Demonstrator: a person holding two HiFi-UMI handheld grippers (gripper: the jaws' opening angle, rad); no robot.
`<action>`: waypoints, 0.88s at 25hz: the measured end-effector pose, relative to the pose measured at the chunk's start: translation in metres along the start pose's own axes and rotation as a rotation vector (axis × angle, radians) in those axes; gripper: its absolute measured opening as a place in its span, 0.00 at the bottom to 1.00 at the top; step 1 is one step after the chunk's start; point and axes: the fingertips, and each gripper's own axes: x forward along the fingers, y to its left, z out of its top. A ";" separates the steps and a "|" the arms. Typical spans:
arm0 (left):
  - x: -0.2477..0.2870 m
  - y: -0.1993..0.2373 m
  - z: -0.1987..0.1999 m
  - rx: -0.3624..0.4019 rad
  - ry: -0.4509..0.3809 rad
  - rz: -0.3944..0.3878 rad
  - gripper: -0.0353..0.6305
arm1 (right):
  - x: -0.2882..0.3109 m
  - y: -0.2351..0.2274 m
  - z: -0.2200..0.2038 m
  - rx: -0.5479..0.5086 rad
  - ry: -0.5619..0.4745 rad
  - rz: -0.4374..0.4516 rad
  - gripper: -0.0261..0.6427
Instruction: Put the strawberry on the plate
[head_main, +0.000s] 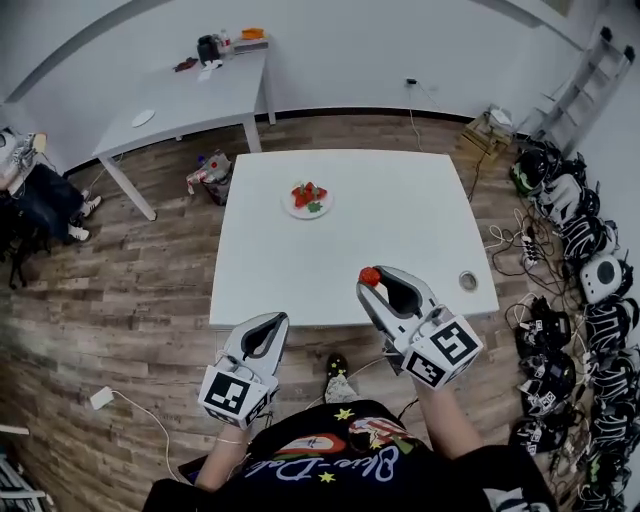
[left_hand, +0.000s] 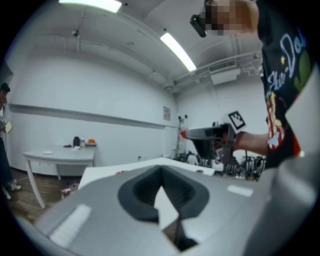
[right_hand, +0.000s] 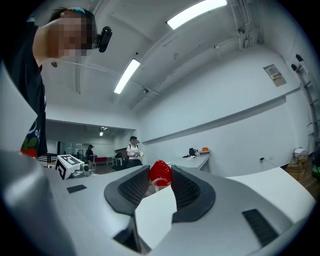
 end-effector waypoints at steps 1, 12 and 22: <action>0.017 0.013 0.006 0.000 -0.007 0.013 0.05 | 0.017 -0.016 0.001 0.000 0.010 0.013 0.25; 0.105 0.112 0.001 -0.067 0.081 0.127 0.05 | 0.192 -0.154 -0.071 -0.028 0.238 0.056 0.25; 0.135 0.185 -0.001 -0.047 0.105 0.138 0.05 | 0.285 -0.208 -0.180 -0.024 0.494 -0.035 0.25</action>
